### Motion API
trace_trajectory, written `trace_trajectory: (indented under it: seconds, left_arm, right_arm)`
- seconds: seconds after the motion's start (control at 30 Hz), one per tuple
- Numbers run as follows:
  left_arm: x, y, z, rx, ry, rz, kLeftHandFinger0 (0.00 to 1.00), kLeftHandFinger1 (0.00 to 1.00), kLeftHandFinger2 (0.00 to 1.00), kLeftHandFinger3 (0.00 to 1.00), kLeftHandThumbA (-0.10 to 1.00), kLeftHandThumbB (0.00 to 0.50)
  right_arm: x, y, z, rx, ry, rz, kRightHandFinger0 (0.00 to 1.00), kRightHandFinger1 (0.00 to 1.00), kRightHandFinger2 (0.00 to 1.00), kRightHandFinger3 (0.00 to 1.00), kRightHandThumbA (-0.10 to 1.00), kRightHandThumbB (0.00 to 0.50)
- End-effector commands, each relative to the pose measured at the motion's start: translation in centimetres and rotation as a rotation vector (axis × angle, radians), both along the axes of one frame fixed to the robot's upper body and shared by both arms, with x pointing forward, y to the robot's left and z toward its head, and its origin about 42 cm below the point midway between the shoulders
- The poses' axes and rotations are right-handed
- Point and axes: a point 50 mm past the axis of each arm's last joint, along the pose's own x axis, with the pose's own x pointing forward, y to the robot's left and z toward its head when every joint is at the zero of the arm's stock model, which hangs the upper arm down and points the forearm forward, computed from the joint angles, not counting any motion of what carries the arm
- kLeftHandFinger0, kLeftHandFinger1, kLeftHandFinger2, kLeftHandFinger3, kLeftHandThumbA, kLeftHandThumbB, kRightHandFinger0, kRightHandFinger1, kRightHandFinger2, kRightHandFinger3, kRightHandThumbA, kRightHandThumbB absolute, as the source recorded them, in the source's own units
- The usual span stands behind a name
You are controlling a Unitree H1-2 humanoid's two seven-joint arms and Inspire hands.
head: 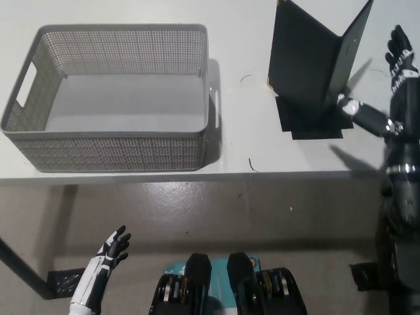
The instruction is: A notebook is kept standing on the table on the right hand side and a container is kept on the left hand side and the robot uses its right hand to grab the notebook and places it in the container
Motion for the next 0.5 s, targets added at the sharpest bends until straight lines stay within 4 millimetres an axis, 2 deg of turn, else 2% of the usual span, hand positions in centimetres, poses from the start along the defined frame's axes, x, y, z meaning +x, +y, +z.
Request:
trace_trajectory:
  seconds: [0.0,0.07,0.13,0.23,0.3,0.43,0.47]
  left_arm:
    - [0.0,-0.3,0.8,-0.003,-0.053,-0.010,1.00,1.00,1.00,1.00,1.00,0.149]
    - [0.0,-0.3,0.8,-0.007,-0.049,-0.019,1.00,1.00,1.00,1.00,1.00,0.141]
    - [0.0,-0.3,0.9,-0.011,-0.046,-0.025,1.00,1.00,1.00,1.00,1.00,0.129]
    - [0.0,-0.3,0.9,-0.017,-0.048,-0.030,1.00,1.00,1.00,1.00,1.00,0.113]
    - [0.0,-0.3,1.0,-0.021,-0.045,-0.026,1.00,1.00,1.00,1.00,1.00,0.124]
    - [-0.2,-0.4,0.8,-0.017,-0.046,-0.026,1.00,1.00,1.00,1.00,1.00,0.127]
    - [-0.2,-0.4,0.8,-0.016,-0.048,-0.025,1.00,1.00,1.00,1.00,1.00,0.132]
  right_arm:
    - [2.5,-0.3,2.5,0.074,-0.016,-0.024,1.00,1.00,1.00,1.00,1.00,0.422]
    - [3.9,-0.2,2.5,0.137,-0.001,0.008,1.00,1.00,1.00,1.00,1.00,0.459]
    - [4.7,0.0,2.6,0.136,0.018,0.000,1.00,1.00,1.00,1.00,1.00,0.474]
    - [6.3,0.8,2.7,0.103,0.063,-0.022,1.00,1.00,1.00,1.00,1.00,0.443]
    - [7.1,1.4,2.5,0.098,0.084,-0.030,1.00,1.00,1.00,1.00,1.00,0.425]
    - [8.6,2.5,2.1,0.092,0.143,-0.021,1.00,1.00,1.00,1.00,1.00,0.476]
    - [9.0,3.0,2.1,0.095,0.148,-0.014,1.00,1.00,1.00,1.00,1.00,0.475]
